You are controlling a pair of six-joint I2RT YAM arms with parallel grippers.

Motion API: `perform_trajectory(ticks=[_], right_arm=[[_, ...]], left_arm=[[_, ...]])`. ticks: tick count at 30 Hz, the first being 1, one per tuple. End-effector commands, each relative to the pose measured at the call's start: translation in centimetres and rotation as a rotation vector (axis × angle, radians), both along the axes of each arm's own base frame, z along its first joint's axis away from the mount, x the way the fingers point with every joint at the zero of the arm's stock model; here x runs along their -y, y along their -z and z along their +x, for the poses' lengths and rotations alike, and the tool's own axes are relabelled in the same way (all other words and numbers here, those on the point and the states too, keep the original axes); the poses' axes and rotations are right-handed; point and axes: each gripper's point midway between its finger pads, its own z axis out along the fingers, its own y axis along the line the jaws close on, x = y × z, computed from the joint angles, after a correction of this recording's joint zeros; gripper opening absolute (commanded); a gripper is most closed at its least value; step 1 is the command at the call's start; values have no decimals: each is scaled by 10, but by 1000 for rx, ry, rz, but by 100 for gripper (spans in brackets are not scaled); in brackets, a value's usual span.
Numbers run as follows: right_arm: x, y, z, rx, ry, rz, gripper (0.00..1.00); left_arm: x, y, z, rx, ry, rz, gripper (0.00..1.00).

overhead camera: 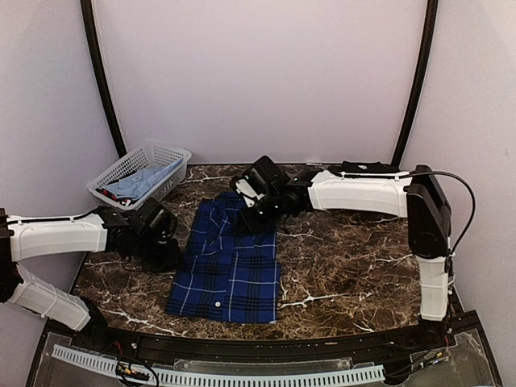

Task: Fold and stack the long sleeve shirts
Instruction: Adjust the 2/3-rectangle-folded shirt at the center of the board.

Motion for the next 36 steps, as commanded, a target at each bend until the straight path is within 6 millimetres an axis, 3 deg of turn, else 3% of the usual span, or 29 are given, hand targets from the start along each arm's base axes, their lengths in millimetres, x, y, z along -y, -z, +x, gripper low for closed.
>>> perform_trajectory(ticks=[1, 6, 11, 17, 21, 28, 36], right_arm=[[-27, 0, -41, -42, -76, 53, 37], [-50, 17, -70, -90, -139, 53, 34], [-51, 47, -76, -122, -144, -1, 32], [-37, 89, -62, -131, -107, -106, 33], [-18, 104, -37, -114, -41, -160, 33], [-13, 97, -29, -100, -51, -152, 36], [-29, 59, -37, -69, -87, -87, 38]], left_arm=[[27, 19, -28, -80, 81, -62, 24], [47, 35, -39, -128, 111, -47, 17], [65, 40, -42, -144, 113, -97, 15], [85, 44, -49, -157, 129, -124, 15], [94, 44, -52, -159, 133, -135, 15], [67, 47, -65, -183, 71, -77, 14], [45, 62, -100, -290, 45, -70, 14]])
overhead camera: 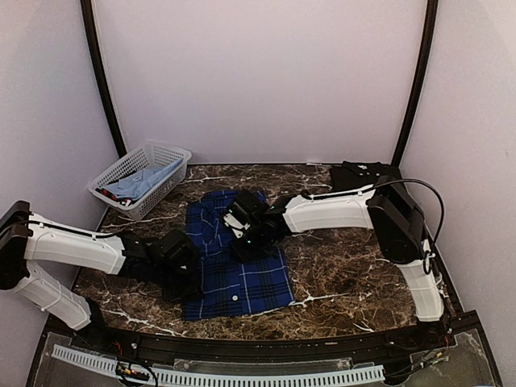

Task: Fold and stack the long sleeve shirts
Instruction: Adjust the 2/3-rectangle-folded shirt at the center of the board.

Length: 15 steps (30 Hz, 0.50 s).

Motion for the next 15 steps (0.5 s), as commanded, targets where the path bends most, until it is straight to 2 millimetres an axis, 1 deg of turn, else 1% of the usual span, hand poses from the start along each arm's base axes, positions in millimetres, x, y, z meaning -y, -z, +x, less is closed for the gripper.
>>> perform_trajectory(ticks=[1, 6, 9, 12, 15], right_arm=[[-6, -28, 0, 45, -17, 18, 38], [-11, -46, -4, 66, -28, 29, 38], [-8, -57, -13, 68, -36, 38, 39], [0, -66, -27, 42, -42, 63, 39], [15, -65, -48, -2, -43, 79, 39]], left_arm=[[-25, 16, -31, -110, -13, 74, 14], [-30, 15, -38, -128, -28, 79, 14], [-31, 9, -38, -118, -35, 64, 14], [-34, 5, -39, -110, -44, 65, 14], [-41, 3, -42, -112, -58, 71, 14]])
